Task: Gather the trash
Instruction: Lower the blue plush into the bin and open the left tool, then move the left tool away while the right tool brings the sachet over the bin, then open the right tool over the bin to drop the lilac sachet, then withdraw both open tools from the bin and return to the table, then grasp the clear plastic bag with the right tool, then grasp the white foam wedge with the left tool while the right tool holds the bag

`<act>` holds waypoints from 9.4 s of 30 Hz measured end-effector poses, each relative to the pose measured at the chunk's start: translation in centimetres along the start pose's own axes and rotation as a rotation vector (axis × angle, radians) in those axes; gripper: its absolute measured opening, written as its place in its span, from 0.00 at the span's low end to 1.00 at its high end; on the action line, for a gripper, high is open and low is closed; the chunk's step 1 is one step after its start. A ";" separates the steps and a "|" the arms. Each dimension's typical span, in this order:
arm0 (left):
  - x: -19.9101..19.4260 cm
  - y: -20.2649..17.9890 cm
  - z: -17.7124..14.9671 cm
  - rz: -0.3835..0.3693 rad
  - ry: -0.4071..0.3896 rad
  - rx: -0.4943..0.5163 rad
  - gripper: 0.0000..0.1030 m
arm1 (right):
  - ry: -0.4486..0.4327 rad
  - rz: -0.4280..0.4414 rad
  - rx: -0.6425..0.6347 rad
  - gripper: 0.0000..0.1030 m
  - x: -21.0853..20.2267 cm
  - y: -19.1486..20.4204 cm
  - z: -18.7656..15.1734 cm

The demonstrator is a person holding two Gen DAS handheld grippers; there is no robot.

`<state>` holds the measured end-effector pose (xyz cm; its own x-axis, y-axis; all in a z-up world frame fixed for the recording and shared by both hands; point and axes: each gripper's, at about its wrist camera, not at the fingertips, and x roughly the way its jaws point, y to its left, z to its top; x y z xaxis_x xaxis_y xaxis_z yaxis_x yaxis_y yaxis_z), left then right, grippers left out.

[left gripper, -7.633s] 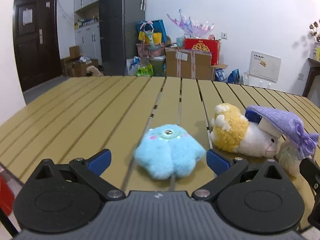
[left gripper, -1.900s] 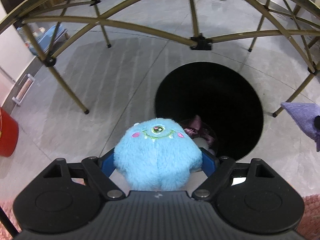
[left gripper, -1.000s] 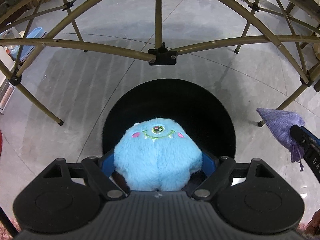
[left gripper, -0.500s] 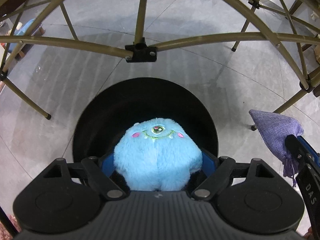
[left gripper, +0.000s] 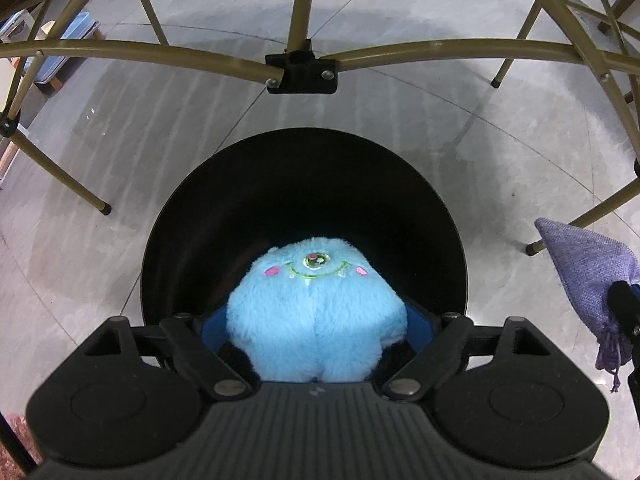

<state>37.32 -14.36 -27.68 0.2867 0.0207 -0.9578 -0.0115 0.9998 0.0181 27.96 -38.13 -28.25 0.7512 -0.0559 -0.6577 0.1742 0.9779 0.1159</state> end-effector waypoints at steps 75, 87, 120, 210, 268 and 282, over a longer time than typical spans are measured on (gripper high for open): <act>-4.6 16.7 -2.9 0.048 -0.037 -0.127 1.00 | 0.172 0.221 -0.084 0.15 -3.4 13.9 0.3; -4.3 18.0 -2.8 0.050 -0.033 -0.151 1.00 | 0.300 0.201 -0.103 0.15 0.4 16.3 0.1; -2.6 18.1 -3.0 0.084 0.014 -0.161 1.00 | 0.453 0.182 -0.193 1.00 5.3 17.9 -0.8; -18.8 10.1 8.8 0.008 -0.721 -0.087 1.00 | -0.431 0.219 0.048 1.00 1.4 8.0 20.7; -15.4 -8.7 19.9 -0.006 -0.767 0.201 0.49 | -0.377 0.280 0.138 0.34 6.5 -1.7 26.6; -16.3 -7.7 18.8 -0.019 -0.775 0.191 0.34 | -0.370 0.300 0.069 0.34 6.0 0.2 26.2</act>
<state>50.72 -22.31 -6.82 0.8702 -0.0688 -0.4878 0.1448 0.9822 0.1197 49.18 -43.53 -12.65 0.9488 0.1465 -0.2798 -0.0526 0.9468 0.3174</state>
